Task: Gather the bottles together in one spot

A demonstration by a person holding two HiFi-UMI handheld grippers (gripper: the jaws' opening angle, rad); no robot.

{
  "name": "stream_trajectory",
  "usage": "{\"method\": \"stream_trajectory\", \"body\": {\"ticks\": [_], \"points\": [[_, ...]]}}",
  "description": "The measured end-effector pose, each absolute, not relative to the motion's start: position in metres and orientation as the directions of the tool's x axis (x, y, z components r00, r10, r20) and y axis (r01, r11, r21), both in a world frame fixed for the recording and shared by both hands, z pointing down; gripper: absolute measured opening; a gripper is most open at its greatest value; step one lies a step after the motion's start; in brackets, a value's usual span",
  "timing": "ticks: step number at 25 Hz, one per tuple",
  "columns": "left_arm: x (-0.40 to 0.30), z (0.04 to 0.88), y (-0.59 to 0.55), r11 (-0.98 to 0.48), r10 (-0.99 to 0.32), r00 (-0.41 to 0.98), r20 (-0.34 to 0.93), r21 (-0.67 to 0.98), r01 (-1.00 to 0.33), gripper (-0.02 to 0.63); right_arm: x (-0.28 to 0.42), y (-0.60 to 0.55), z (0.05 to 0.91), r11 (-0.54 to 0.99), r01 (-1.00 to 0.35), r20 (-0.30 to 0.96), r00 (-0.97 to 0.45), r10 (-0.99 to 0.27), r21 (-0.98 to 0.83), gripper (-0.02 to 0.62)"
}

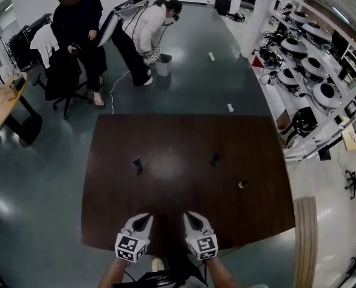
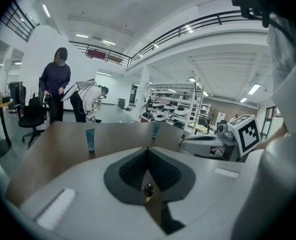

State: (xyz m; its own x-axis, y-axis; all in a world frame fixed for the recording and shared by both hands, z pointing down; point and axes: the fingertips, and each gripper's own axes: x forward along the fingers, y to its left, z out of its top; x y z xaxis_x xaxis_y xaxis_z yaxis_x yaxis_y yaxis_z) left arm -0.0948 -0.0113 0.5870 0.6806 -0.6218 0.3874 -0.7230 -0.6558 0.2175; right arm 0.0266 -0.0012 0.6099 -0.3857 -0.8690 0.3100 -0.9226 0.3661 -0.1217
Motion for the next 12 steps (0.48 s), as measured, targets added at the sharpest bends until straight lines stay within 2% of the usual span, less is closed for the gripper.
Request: {"method": "stream_trajectory", "body": {"ticks": [12], "points": [[-0.013,0.575,-0.012,-0.801,-0.460,0.807,0.371,0.218,-0.557,0.000,0.121,0.017,0.600,0.074,-0.990,0.303,-0.106,-0.947,-0.116,0.002]]}}
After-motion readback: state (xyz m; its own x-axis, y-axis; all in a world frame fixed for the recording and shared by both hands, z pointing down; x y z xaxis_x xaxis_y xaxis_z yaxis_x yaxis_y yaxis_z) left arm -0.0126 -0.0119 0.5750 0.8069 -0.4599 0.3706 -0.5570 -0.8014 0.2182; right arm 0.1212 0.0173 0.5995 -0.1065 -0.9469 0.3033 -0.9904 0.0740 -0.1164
